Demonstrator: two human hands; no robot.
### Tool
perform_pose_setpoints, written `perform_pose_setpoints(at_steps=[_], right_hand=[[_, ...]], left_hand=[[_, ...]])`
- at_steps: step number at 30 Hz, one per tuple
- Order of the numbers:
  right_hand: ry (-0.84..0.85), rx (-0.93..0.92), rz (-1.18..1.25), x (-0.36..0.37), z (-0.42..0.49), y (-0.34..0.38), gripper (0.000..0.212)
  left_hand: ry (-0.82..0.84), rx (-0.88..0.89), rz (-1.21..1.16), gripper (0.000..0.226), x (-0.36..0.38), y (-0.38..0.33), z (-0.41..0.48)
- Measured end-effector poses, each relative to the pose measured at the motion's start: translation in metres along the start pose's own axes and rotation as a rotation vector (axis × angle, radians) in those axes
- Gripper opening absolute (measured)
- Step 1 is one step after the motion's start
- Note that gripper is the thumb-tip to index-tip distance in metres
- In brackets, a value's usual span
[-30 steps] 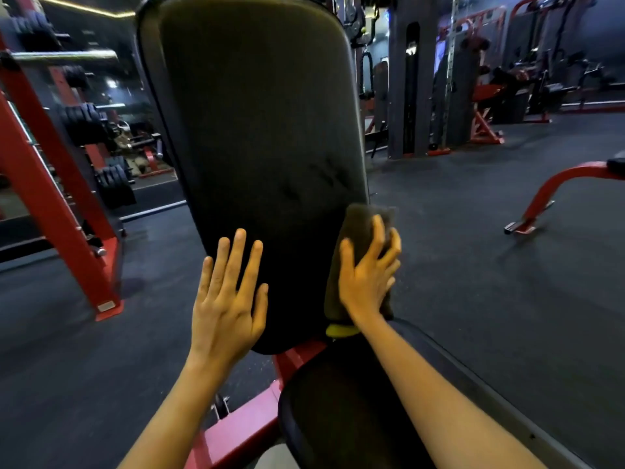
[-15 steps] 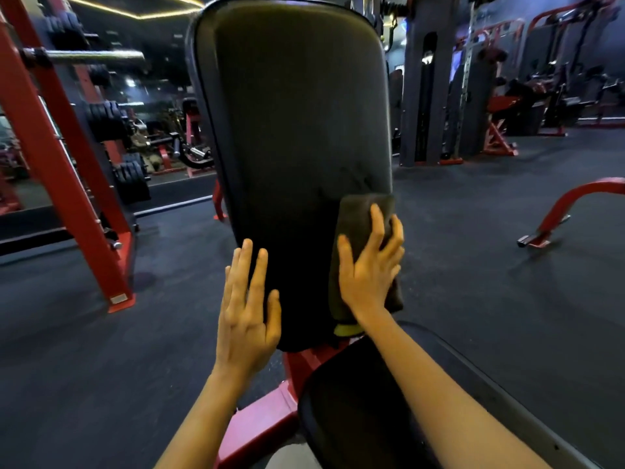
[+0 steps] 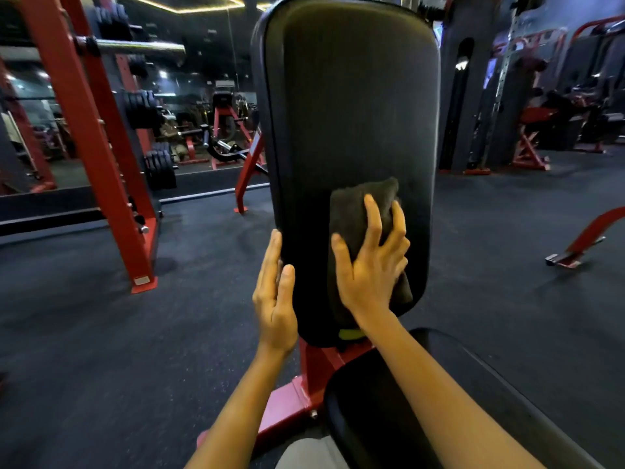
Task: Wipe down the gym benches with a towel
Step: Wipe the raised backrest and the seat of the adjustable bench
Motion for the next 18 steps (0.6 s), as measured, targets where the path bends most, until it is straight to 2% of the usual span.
perform_pose_setpoints(at_steps=[1, 3, 7, 8, 9, 13, 14, 16, 18], right_hand=[[-0.009, 0.022, 0.008, 0.002, 0.004, 0.012, 0.06], [-0.001, -0.07, -0.032, 0.005, 0.002, 0.028, 0.061], [0.097, -0.515, -0.192, 0.006, -0.031, 0.006, 0.062], [0.112, -0.563, -0.221, 0.004, -0.037, -0.003, 0.063], [0.115, -0.532, -0.22, 0.002, -0.038, -0.009, 0.062], [0.01, -0.09, -0.031, 0.002, -0.011, 0.015, 0.056], [-0.004, -0.071, -0.011, 0.005, -0.004, 0.026, 0.055], [-0.005, -0.198, -0.063, 0.01, 0.002, 0.039, 0.055], [0.019, -0.414, -0.158, 0.013, -0.009, 0.037, 0.055]], left_hand=[[0.009, -0.013, -0.027, 0.045, -0.001, 0.0, 0.001], [0.006, -0.039, -0.086, 0.044, -0.005, 0.002, 0.001], [-0.007, -0.114, -0.176, 0.048, -0.01, 0.005, -0.008], [-0.012, -0.132, -0.193, 0.049, -0.011, 0.005, -0.01], [-0.015, -0.147, -0.209, 0.049, -0.012, 0.006, -0.013], [-0.01, -0.177, -0.222, 0.052, -0.016, 0.006, -0.019], [-0.013, -0.187, -0.23, 0.051, -0.018, 0.004, -0.021], [-0.03, -0.22, -0.274, 0.048, -0.02, 0.002, -0.021], [-0.073, -0.287, -0.334, 0.047, -0.022, -0.001, -0.02]])
Point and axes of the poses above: each hand's wrist, its own z-axis towards the middle knuckle, its own x-axis out of the palm, y = z × x, the point moved 3 cm from there along z, towards the middle knuckle, and after that the axes turned 2 degrees about -y, right-handed, at the moved point
